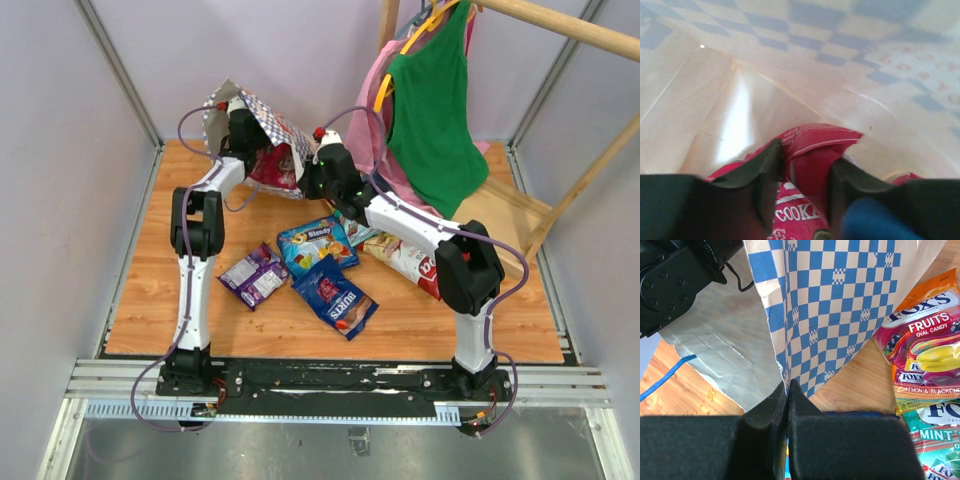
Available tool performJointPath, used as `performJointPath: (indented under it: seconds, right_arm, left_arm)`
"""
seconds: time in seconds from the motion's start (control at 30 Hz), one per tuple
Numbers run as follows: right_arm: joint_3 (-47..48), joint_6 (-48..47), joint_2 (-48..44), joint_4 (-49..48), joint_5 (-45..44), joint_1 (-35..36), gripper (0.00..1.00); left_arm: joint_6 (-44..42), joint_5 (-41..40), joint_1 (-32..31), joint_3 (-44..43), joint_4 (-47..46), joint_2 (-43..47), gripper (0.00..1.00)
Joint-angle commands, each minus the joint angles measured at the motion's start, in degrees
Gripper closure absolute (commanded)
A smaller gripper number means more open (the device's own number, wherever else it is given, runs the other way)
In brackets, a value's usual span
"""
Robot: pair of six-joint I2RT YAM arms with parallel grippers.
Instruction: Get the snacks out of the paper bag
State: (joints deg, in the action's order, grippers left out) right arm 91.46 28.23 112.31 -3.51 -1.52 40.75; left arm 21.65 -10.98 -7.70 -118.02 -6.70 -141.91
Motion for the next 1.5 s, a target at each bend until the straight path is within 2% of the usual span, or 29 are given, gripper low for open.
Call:
performJointPath:
  seconds: [0.0,0.1,0.13,0.33,0.5,0.63,0.87,1.1,1.23,1.33,1.47]
  right_arm:
    - [1.2,-0.9,0.9,0.7,0.4,-1.0,0.99]
    - [1.1,0.1,0.9,0.5,1.0,-1.3,0.99]
    - [0.9,0.8,0.9,0.3,1.5,-1.6,0.99]
    - [0.4,2.8,0.9,-0.3,1.9,-2.5,0.99]
    - [1.1,3.8,2.8,-0.2,2.3,-2.6,0.99]
    - [2.0,4.7,3.8,-0.1,3.1,-2.6,0.99]
    - [2.6,5.4,4.9,-0.1,3.8,-2.6,0.99]
    - [3.1,5.9,5.4,0.1,3.8,-2.6,0.99]
    - [3.9,6.1,5.7,0.4,3.5,-2.6,0.99]
    - [5.1,6.3,6.9,0.3,3.2,-2.4,0.99]
    - [11.5,5.7,11.0,2.6,3.5,-2.4,0.99]
  left_arm:
    - [-0.4,0.9,-0.4,4.0,-2.6,5.7,0.71]
    - [-0.6,1.5,-0.4,6.8,-2.9,9.1,0.95]
    - [-0.6,1.7,-0.4,7.9,-3.0,10.2,0.99]
    - [-2.5,-0.4,-1.5,18.3,-5.2,21.7,0.99]
    - [-2.9,-4.3,-1.7,24.2,-0.6,33.6,0.99]
    - [-4.4,-4.0,-1.8,28.5,0.5,42.3,0.99]
    - [-7.7,-4.4,-1.8,27.5,2.8,52.5,0.99]
    - [-9.4,-4.4,-1.8,22.4,11.1,59.6,0.99]
    - [-8.7,0.2,-1.7,22.4,16.7,63.0,0.99]
    - [-6.3,7.9,-1.7,21.5,23.1,63.3,0.99]
    - [-0.6,18.3,-1.8,26.4,23.5,66.6,0.99]
